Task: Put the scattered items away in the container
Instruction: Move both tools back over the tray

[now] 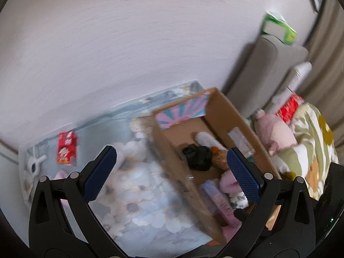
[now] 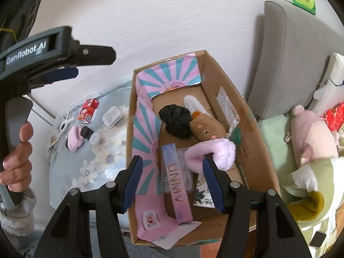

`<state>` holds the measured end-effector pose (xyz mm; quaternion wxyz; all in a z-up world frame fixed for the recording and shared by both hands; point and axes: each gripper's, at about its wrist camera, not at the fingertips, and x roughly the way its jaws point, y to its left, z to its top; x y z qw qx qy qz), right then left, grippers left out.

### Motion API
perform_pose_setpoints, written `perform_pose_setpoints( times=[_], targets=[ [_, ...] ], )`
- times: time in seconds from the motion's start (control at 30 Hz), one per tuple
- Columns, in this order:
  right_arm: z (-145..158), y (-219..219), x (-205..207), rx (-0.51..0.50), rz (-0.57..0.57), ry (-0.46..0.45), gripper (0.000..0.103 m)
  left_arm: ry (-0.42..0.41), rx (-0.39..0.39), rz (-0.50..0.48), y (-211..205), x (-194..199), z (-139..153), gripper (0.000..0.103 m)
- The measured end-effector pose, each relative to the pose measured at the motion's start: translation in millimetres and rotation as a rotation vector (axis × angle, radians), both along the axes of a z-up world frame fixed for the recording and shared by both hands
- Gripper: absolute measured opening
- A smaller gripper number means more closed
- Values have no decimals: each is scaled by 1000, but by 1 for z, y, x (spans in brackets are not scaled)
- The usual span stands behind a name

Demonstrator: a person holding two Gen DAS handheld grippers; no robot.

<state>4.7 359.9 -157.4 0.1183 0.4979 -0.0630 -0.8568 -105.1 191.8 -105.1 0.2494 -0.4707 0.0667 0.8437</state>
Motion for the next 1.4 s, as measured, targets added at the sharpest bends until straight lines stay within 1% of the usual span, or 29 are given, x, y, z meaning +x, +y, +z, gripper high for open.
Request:
perform_pose_setpoints(
  times=[0.23,0.47,0.63,0.9,1.1,1.23,1.4],
  targets=[
    [-1,-27,-5,12,87,6,54,-15,37,131,-55,-11,3,102],
    [2,-62,-9,19,197,24,54,11,29,250,-105,-15,10,102],
    [4,-81,-12,12,257,36,54,26,29,343,-149,-18,15,102],
    [2,-114,-16,9,351,40,54,22,19,468,-208,-19,13,102],
    [-3,-143,-21,19,427,30,54,-17,4,530,-243,-21,0,102],
    [-8,-164,-27,28,472,17,54,-67,-10,551,-256,-24,-18,102],
    [-17,-186,-36,31,500,-17,54,-126,-44,561,-267,-31,-42,102]
  ],
)
